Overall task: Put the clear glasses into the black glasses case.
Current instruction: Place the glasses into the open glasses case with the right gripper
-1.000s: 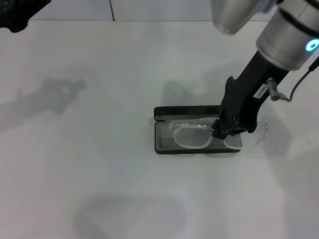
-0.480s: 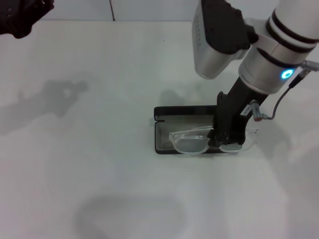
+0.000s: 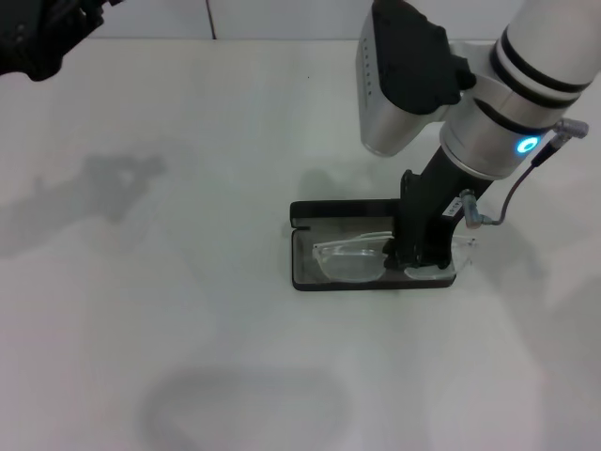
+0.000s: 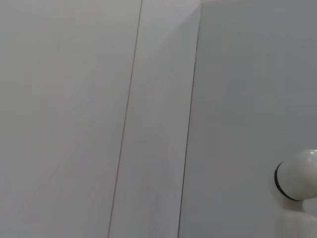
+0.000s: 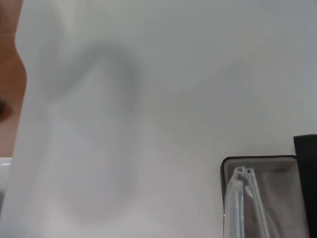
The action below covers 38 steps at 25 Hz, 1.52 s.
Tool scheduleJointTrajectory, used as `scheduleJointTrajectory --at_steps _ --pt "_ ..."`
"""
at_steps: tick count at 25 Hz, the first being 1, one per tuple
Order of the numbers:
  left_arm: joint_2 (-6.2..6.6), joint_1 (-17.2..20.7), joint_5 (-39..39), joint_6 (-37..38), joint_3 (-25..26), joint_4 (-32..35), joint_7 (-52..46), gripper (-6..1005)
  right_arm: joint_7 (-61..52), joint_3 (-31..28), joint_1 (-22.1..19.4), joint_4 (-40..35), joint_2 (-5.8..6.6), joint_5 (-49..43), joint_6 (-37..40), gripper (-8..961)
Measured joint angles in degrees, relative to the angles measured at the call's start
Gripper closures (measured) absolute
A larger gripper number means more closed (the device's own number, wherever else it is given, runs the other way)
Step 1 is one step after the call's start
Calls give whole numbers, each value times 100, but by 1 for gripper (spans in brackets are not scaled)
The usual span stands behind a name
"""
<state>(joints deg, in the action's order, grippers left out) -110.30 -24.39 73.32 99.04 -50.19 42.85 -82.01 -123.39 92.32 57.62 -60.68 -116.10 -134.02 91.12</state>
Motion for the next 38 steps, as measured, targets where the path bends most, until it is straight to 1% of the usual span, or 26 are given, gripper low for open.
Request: scheduleJointTrajectory --at_steps 12,26,38 --pt "-18 22 -2 0 0 4 62 926 176 166 4 192 -3 16 -357 860" --pt "-45 22 3 0 0 -10 62 925 379 164 -9 294 -9 61 -441 856" --pt "-44 22 7 0 24 -23 78 924 430 159 -58 327 -8 60 -449 853"
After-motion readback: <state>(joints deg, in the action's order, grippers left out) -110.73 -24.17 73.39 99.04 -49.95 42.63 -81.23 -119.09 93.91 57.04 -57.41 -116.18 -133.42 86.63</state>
